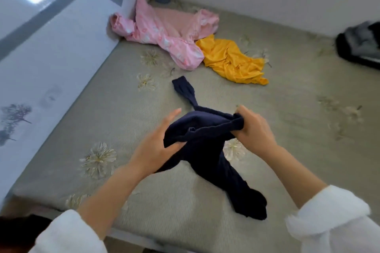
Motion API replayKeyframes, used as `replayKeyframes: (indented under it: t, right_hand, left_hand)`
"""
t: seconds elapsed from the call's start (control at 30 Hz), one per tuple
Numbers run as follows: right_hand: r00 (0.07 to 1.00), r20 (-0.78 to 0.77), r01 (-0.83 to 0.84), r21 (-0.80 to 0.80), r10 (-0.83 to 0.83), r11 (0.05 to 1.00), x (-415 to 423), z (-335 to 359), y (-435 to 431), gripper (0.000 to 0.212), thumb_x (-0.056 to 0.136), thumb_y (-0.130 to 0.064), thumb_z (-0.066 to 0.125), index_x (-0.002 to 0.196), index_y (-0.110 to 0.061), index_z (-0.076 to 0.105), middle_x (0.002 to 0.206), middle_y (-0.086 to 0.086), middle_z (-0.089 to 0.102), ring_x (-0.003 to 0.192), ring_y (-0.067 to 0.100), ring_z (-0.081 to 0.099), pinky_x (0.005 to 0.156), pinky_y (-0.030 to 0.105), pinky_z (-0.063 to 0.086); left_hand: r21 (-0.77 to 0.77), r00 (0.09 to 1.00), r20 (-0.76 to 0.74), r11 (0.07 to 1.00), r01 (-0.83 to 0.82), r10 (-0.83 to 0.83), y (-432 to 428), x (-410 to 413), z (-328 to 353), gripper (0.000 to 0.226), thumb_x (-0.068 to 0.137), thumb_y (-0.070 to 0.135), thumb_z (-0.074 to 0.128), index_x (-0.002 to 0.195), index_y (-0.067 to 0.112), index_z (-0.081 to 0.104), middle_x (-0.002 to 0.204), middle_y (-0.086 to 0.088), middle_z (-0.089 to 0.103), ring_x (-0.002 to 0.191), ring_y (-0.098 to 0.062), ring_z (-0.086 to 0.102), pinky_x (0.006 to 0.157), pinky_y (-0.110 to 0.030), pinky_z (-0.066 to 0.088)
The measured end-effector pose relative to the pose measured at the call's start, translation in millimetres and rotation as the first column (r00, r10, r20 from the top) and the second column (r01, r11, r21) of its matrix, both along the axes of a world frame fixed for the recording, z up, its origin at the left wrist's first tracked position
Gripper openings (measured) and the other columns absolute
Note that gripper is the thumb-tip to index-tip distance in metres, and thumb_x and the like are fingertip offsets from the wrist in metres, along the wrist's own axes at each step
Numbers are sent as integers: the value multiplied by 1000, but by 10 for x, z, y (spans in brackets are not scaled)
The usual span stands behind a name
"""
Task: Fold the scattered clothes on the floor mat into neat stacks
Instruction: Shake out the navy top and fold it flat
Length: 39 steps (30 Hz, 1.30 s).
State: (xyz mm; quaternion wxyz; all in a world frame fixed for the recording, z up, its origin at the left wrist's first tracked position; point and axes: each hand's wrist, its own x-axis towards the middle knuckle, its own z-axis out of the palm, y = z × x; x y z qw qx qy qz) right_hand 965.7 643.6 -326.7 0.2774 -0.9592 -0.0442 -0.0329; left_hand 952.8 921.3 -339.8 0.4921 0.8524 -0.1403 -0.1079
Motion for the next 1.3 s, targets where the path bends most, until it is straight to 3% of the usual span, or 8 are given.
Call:
replayKeyframes:
  t: [0.13,0.33,0.53,0.77,0.87,0.97,1.17,1.3]
  right_hand:
    - [996,31,85,59,-87,995,-269,683,-471,33,79,-16,70,73,-24,38,60,-9,47,53,8,43,50,31,32]
    - [988,147,26,193,-56,981,-608,1509,-879,33,74,-12,74,68,-28,45,61,-15,54,56,1,47,53,19,33]
    - [981,186,-12,301,-47,953,-813,2128,-1121,21,77,-17,76,98,-19,72,88,-6,74,84,9,69,79,39,55]
    - [893,426,121,90,-148,989,-945,2545,-1325,15,76,-42,74,81,-34,63,75,-11,49,68,3,51,58,20,34]
    - [961,252,44,263,-113,964,-1014,2598,-1380,8,78,-43,73,72,-41,69,70,-9,66,66,1,64,58,19,45]
    - [994,82,44,323,-74,945,-1049,2591,-1422,42,86,-47,62,85,-6,72,83,17,71,78,31,70,75,48,53]
    - [942,-293,-33,407,165,913,-1134,2685,-1546,40,67,-54,79,97,-27,75,96,0,75,88,19,72,76,24,54]
    - [776,-540,-112,391,326,914,-1136,2749,-1612,30,71,-13,82,98,-21,74,102,7,73,93,25,71,75,25,55]
  left_hand:
    - [101,969,229,992,75,-97,-354,-2,583,32,94,39,53,126,44,56,110,20,64,101,5,57,85,-17,43]
    - [125,902,423,992,36,-86,-827,-74,1358,31,97,28,50,126,25,61,99,3,55,90,-8,53,80,-12,37]
    - [-31,820,568,998,-59,66,-1186,-108,2011,23,100,21,43,80,23,54,72,7,57,68,-1,52,61,-15,34]
    - [-33,645,760,996,-78,76,-1374,87,2567,20,100,38,36,97,27,53,72,5,60,71,0,57,65,-23,46]
    - [-2,599,799,995,-100,62,-1361,179,2676,22,99,44,34,98,31,52,71,9,59,66,1,56,60,-32,48]
    - [-74,602,791,994,-86,111,-1414,216,2724,24,98,45,34,96,32,54,75,13,59,75,5,55,64,-20,43]
    - [-131,584,800,990,-54,137,-1389,295,2815,19,98,40,40,89,34,55,75,17,58,77,10,54,65,-2,34]
    - [2,655,754,998,61,-42,-1180,386,2909,27,89,55,50,77,36,66,71,17,67,71,6,60,62,-2,38]
